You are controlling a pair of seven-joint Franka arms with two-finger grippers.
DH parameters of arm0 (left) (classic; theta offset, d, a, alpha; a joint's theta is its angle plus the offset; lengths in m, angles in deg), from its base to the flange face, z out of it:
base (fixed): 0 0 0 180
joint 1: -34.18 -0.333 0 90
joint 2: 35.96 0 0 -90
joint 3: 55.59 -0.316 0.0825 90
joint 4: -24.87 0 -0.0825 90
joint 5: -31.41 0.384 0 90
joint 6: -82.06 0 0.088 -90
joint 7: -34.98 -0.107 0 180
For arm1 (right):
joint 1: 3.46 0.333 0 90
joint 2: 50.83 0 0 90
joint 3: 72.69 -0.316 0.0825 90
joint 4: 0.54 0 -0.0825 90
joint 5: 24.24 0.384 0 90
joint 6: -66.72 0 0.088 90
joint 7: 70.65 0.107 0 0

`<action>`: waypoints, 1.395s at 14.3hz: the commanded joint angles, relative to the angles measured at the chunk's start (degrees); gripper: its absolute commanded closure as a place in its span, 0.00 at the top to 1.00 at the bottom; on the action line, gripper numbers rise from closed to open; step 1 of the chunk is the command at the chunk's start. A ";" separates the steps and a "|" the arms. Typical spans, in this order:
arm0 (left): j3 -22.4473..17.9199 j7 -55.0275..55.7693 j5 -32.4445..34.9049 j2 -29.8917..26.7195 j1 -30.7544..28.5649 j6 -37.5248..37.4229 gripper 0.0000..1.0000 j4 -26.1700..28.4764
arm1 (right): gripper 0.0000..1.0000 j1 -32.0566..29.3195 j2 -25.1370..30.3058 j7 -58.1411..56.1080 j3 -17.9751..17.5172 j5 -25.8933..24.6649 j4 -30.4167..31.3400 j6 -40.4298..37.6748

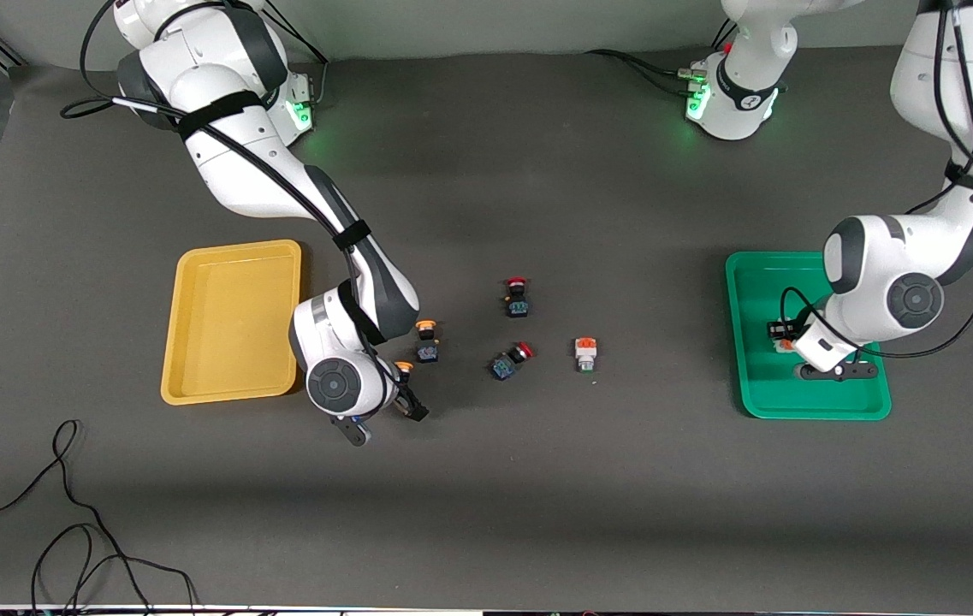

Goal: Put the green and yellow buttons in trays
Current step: 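Carry the green button into the green tray with the left gripper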

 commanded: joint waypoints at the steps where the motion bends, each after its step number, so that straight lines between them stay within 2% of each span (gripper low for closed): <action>1: 0.69 -0.48 1.02 -2.32 -0.77 -2.05 1.00 -0.76 | 0.00 -0.29 -0.48 -0.86 -0.03 0.13 -1.23 -0.06; 4: 0.69 -1.18 1.02 -5.48 -0.86 -11.42 1.00 -5.23 | 0.00 -1.42 0.22 -1.39 0.15 0.21 -1.58 -0.49; 6: 0.78 -1.53 0.94 -8.03 -0.77 -22.31 1.00 -11.54 | 0.00 -1.96 1.63 -1.13 0.06 0.48 -1.58 -1.11; 8: 1.04 -1.45 0.33 -9.00 -0.69 -29.37 1.00 -17.27 | 0.00 -2.05 2.42 -1.04 0.15 0.48 -1.58 -1.29; 12: 3.14 3.53 -1.43 -9.53 3.26 -30.19 1.00 -21.59 | 0.00 -2.05 3.65 -0.69 0.50 0.48 -1.67 -3.13; 13: 3.93 7.13 -1.96 -9.19 5.27 -29.84 1.00 -21.95 | 0.53 -2.05 3.48 -0.78 0.50 0.39 -1.67 -3.13; 14: 4.72 10.04 -1.96 -8.75 7.90 -29.49 1.00 -22.47 | 0.99 -1.96 3.39 -0.26 0.50 0.39 -1.67 -3.05; 20: 4.73 32.45 -1.62 -1.64 27.33 -20.79 1.00 -25.37 | 1.00 -2.92 2.95 4.49 0.50 0.39 -1.93 0.64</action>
